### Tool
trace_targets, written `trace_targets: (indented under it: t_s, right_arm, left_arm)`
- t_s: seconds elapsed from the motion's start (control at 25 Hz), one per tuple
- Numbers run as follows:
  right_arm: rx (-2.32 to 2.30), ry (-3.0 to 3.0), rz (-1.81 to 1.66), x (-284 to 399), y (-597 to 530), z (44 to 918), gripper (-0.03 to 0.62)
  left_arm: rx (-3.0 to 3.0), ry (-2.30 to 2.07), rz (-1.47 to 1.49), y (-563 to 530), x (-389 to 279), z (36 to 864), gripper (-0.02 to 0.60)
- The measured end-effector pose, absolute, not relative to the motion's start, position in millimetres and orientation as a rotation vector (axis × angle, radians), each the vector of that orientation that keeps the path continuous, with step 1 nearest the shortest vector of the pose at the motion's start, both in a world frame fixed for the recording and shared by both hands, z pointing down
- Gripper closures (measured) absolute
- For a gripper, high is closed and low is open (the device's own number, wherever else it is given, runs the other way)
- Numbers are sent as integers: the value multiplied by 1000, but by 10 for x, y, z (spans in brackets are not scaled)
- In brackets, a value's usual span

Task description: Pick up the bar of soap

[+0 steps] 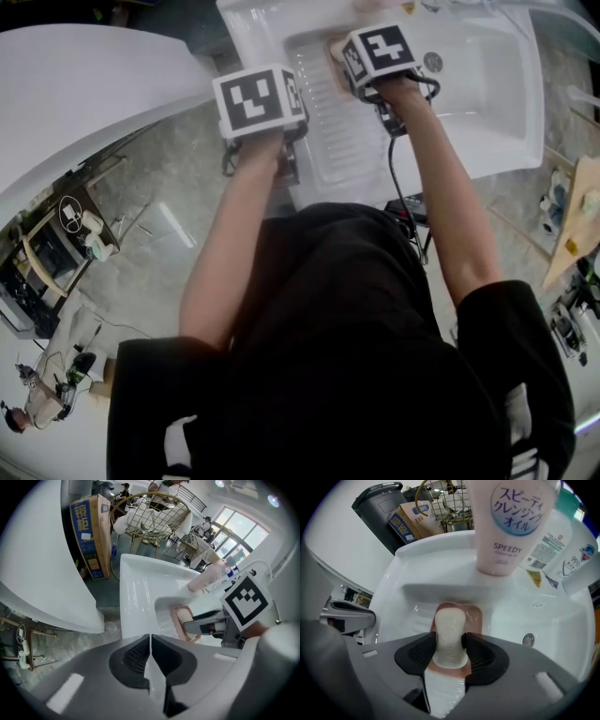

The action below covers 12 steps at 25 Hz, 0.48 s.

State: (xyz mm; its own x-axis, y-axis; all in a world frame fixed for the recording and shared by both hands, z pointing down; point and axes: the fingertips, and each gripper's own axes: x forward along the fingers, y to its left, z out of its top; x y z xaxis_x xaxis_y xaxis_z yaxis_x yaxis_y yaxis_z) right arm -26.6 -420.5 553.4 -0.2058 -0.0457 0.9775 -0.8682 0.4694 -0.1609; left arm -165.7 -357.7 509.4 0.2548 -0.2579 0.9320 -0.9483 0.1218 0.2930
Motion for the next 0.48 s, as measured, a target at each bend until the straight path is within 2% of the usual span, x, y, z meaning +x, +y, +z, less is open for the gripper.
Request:
trace_targets:
  t_s: [0.08,0.48]
  right_arm:
    - [800,-1587,944,-268,-4198,5615,349]
    - [797,-1629,955,-310,-4224,5653,358]
  left_arm:
    - [1378,-1237,760,-3572,-1653,5085,572]
    - [1377,-1233,756,-3571,-1672,5110,572]
